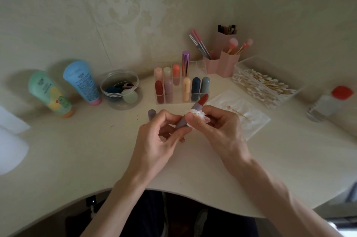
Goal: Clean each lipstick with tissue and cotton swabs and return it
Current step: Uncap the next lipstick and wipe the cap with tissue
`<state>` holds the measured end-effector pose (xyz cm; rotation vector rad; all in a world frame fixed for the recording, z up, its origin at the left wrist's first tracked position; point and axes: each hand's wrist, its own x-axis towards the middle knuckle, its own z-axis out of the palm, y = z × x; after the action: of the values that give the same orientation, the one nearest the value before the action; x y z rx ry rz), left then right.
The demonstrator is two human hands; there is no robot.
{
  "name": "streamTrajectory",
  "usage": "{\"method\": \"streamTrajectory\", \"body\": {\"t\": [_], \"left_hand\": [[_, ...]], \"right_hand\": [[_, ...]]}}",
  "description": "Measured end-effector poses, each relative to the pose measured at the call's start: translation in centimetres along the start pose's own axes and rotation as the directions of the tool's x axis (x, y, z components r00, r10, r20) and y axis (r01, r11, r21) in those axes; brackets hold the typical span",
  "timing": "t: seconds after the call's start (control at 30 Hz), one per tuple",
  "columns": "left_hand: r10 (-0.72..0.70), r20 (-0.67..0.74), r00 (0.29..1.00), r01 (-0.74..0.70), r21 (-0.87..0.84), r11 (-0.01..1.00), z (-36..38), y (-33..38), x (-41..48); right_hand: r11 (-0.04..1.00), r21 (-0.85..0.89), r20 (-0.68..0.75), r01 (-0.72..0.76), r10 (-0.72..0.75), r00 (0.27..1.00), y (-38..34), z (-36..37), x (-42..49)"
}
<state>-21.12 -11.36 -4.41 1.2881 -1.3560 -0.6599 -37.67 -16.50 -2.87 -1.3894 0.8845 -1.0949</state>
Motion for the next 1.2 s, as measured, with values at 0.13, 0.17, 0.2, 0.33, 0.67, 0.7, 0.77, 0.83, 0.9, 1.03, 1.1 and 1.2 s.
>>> {"method": "streamTrajectory", "body": {"t": [0.13, 0.17, 0.2, 0.33, 0.67, 0.7, 0.77, 0.83, 0.9, 1.03, 1.1, 1.2], "left_hand": [[-0.011, 0.19, 0.982, 0.029, -0.09, 0.996, -0.3, 0.1, 0.1], [-0.002, 0.202, 0.979, 0.021, -0.091, 0.996, -0.3, 0.0, 0.1], [0.013, 0.201, 0.979, 0.005, -0.088, 0.996, -0.2, -0.1, 0.1], [0.013, 0.114, 0.993, -0.015, 0.015, 1.0, 0.2, -0.3, 0.1], [0.025, 0.227, 0.974, -0.021, -0.02, 1.0, -0.6, 0.1, 0.1], [0.024, 0.242, 0.97, -0.021, -0.015, 1.0, -0.7, 0.2, 0.1], [0.026, 0.25, 0.968, -0.027, 0.002, 1.0, -0.5, 0.2, 0.0], [0.03, 0.218, 0.975, -0.031, 0.0, 1.0, -0.2, 0.2, 0.0], [0.02, 0.116, 0.993, -0.025, 0.04, 0.999, 0.0, 0.3, 0.0], [-0.025, 0.054, 0.998, 0.024, 0.009, 1.0, -0.2, 0.2, 0.0], [-0.028, 0.092, 0.995, 0.033, -0.044, 0.998, -0.4, 0.1, 0.1], [-0.021, 0.143, 0.989, 0.033, -0.082, 0.996, -0.5, 0.0, 0.2]], "right_hand": [[0.999, 0.032, 0.034, 0.019, -0.02, 0.999, -0.1, -0.2, -0.2], [0.999, 0.038, 0.039, 0.021, -0.023, 0.999, -0.2, -0.2, -0.2], [0.999, 0.041, 0.035, 0.023, -0.024, 0.999, -0.2, -0.2, -0.2], [1.0, 0.026, -0.01, 0.014, -0.014, 1.0, -0.2, -0.1, -0.1], [0.998, 0.013, 0.038, 0.057, -0.058, 0.998, 0.0, 0.0, -0.2], [0.998, 0.0, 0.038, 0.061, -0.061, 0.997, 0.0, 0.0, -0.2], [0.998, -0.023, 0.015, 0.062, -0.062, 0.998, 0.1, -0.2, -0.1], [0.998, -0.021, -0.013, 0.058, -0.059, 0.998, 0.0, -0.3, -0.1], [0.999, -0.003, -0.016, 0.051, -0.051, 0.999, 0.0, -0.2, -0.1], [0.999, -0.003, 0.002, 0.043, -0.043, 0.999, 0.2, -0.2, -0.1], [0.999, 0.022, 0.016, 0.05, -0.05, 0.999, 0.4, -0.3, -0.1], [0.994, 0.029, -0.01, 0.106, -0.105, 0.994, 0.7, -0.4, 0.1]]}}
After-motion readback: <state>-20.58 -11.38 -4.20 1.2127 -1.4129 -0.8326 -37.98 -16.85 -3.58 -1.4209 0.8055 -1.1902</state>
